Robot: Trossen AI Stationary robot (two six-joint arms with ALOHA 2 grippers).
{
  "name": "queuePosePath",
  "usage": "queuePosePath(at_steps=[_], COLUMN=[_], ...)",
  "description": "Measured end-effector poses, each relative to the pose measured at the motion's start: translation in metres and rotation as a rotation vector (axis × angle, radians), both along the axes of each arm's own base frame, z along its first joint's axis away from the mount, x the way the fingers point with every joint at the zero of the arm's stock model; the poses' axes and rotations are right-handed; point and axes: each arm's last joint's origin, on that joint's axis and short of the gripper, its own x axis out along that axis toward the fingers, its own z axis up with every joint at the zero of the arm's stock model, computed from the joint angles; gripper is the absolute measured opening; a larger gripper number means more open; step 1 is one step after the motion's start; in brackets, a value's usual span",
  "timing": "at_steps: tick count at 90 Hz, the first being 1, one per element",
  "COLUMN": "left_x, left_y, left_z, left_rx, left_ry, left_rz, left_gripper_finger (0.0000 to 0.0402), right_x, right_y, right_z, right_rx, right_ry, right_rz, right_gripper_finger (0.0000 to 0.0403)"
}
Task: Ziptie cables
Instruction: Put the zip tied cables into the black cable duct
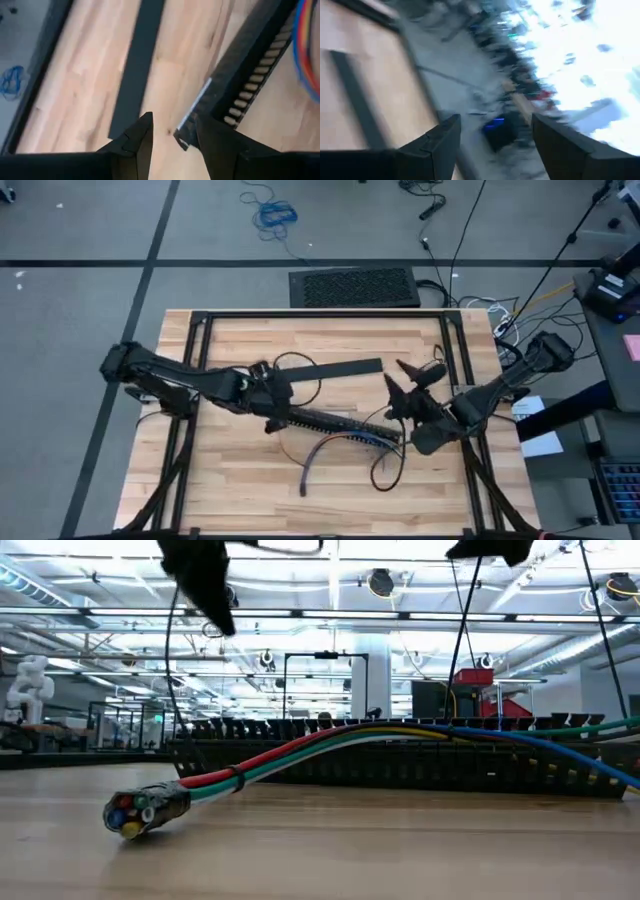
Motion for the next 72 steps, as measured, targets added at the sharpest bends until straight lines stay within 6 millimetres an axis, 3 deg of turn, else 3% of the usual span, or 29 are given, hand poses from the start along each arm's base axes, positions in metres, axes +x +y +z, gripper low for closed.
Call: queuePosePath(at_steps=[20,32,43,57,72], left_x=[-0.020,-0.028,-0.031,-0.026,-0.018], left_y=[-0.006,-0.011,-0.021,-0.035,-0.048], left_z=[0.035,0.044,0.044,0.031,0.010], left_rx=[0.049,0.040,0.033,0.034,0.042], left_ry=[-0.131,-0.180,-0.182,-0.147,-0.214], left_rz=[-0.033,-0.057,-0.093,-0.124,-0.176], left_gripper_finger=[0.0147,0.0147,0.0148,0.0148,0.0148], right_x=[0.000,0.000,0.002,0.010,0.021], right_y=[0.002,0.009,0.015,0.013,0.003], right_z=[0.022,0.026,0.023,0.015,-0.004], right_rx=[0.007,0.042,0.179,0.476,0.761], right_ry=[-0.016,-0.026,-0.070,-0.115,-0.065], right_rz=[0.002,0.089,0.290,0.516,0.542], right_gripper_finger=[0.0229,0.0222,0.0216,0.0204,0.0188])
